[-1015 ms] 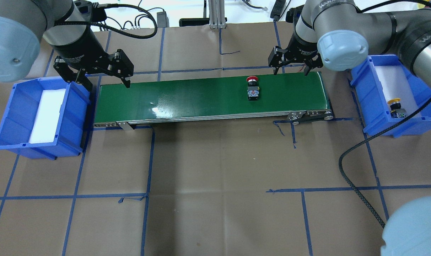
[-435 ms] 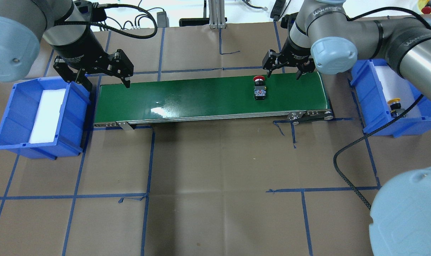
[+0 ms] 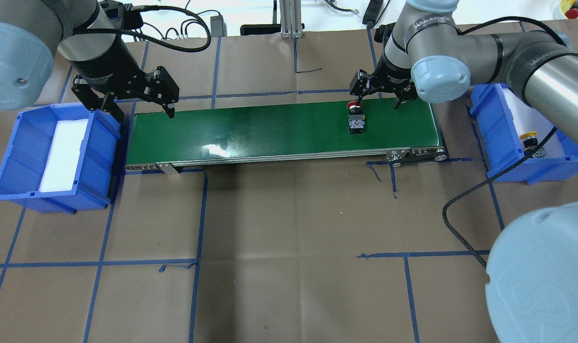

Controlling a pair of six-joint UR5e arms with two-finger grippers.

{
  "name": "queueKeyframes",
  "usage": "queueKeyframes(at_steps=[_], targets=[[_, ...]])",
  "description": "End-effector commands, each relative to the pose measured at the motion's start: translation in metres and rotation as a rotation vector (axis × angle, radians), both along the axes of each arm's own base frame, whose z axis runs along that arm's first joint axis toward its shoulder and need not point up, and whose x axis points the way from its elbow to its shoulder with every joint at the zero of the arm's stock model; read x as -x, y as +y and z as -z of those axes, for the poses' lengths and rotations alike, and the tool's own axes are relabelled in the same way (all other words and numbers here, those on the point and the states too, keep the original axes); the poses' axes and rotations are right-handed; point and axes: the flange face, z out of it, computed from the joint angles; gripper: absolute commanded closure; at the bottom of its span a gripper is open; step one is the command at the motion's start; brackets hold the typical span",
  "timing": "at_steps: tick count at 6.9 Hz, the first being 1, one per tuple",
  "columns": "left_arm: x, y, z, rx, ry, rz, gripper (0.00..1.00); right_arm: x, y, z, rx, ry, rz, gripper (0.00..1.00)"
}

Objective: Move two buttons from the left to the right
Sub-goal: 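Lower the right gripper onto the red-capped button on the belt and grasp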

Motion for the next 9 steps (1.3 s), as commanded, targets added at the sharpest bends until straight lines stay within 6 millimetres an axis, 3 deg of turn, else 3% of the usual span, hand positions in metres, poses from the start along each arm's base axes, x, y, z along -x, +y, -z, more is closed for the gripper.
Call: queueKeyframes(at_steps=[1,3,5,7,9], targets=[[0.0,0.0,0.0,0.001,0.002,-0.001,0.0,-0.013,0.001,0.013,-0.021,0.001,0.009,0.01],[0.0,0.0,0.0,0.002,0.002,-0.001,0.0,-0.011,0.002,0.025,-0.04,0.021,0.01,0.02],[0.0,0.0,0.0,0.002,0.002,0.0,0.0,-0.007,0.004,0.036,-0.067,0.067,0.009,0.16],[0.0,0.0,0.0,0.001,0.003,-0.001,0.0,-0.005,0.012,0.043,-0.134,0.083,-0.004,0.49],[0.0,0.0,0.0,0.002,0.003,-0.001,0.0,-0.004,0.01,0.029,-0.124,0.079,-0.003,0.94]])
